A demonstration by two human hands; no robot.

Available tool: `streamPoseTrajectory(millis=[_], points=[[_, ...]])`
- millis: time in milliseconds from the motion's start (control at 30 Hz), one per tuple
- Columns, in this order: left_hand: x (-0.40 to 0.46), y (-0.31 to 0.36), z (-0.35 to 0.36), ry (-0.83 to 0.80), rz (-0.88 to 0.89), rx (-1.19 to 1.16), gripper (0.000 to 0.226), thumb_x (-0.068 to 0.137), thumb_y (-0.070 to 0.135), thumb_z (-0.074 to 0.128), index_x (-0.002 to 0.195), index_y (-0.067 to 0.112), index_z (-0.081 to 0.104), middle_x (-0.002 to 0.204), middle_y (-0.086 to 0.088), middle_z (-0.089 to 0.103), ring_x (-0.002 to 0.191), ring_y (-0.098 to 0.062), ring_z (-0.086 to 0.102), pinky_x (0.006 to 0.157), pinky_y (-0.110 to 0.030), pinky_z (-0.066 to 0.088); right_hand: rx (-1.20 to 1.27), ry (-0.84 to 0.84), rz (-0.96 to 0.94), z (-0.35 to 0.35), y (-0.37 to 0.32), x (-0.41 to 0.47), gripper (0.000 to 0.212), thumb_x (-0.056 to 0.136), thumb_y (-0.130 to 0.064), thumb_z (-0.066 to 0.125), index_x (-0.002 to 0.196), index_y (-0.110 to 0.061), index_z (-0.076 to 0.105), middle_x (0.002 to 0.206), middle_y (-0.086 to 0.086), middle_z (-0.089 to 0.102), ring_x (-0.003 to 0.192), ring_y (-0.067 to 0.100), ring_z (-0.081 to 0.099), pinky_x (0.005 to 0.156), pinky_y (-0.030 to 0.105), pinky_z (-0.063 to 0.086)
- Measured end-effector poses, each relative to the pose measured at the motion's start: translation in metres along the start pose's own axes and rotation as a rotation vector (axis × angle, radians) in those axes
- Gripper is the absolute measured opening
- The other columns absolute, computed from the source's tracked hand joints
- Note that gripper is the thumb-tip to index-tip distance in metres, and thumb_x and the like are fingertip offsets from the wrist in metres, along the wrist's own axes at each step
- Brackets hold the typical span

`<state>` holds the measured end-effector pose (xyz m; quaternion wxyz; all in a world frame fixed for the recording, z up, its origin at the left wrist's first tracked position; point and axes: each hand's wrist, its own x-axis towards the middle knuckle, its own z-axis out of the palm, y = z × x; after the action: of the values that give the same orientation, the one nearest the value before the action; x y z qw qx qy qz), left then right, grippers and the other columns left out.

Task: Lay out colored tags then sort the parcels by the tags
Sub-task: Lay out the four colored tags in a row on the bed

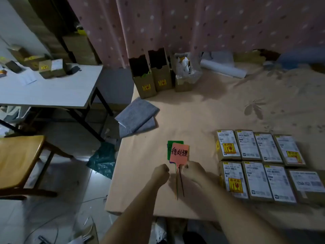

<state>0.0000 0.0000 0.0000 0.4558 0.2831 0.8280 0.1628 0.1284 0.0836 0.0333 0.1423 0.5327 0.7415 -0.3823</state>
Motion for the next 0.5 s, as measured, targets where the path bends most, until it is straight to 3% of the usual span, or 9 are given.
streamPoseTrajectory(millis=[133,200,333,500], points=[[-0.005,0.016,0.006,0.019,-0.041,-0.058,0.011,0.08,0.006,0.051,0.088,0.011,0.057,0.093,-0.006,0.058,0.087,-0.022,0.052,0.07,-0.027,0.039,0.073,-0.033,0.055,0.018,0.007,0.006,0.023,0.093,-0.023,0.043,0.071,-0.019,0.051,0.085,0.006,0.062,0.077,0.026,0.054,0.064,0.03,0.037],[-0.005,0.019,0.012,0.026,-0.05,-0.102,0.009,0.081,0.006,0.052,0.087,0.012,0.056,0.093,-0.006,0.058,0.088,-0.022,0.052,0.071,-0.027,0.04,0.131,-0.015,0.081,0.028,0.011,0.011,0.023,0.092,-0.021,0.045,0.07,-0.018,0.047,0.08,0.005,0.06,0.075,0.026,0.053,0.061,0.031,0.035],[0.005,0.016,0.02,0.013,-0.095,-0.24,0.03,0.079,-0.001,0.047,0.098,0.004,0.07,0.108,-0.015,0.068,0.105,-0.031,0.06,0.088,-0.034,0.051,0.242,-0.013,0.103,0.037,0.006,0.015,0.014,0.094,-0.019,0.048,0.083,-0.018,0.057,0.095,0.012,0.068,0.084,0.028,0.059,0.065,0.029,0.036],[0.017,0.015,0.018,-0.033,-0.15,-0.359,0.026,0.07,0.002,0.048,0.079,0.007,0.072,0.098,-0.022,0.071,0.093,-0.034,0.065,0.09,-0.041,0.054,0.423,-0.006,0.178,0.056,0.001,0.017,0.022,0.096,-0.019,0.049,0.112,-0.006,0.056,0.111,0.012,0.065,0.091,0.024,0.054,0.074,0.029,0.037]])
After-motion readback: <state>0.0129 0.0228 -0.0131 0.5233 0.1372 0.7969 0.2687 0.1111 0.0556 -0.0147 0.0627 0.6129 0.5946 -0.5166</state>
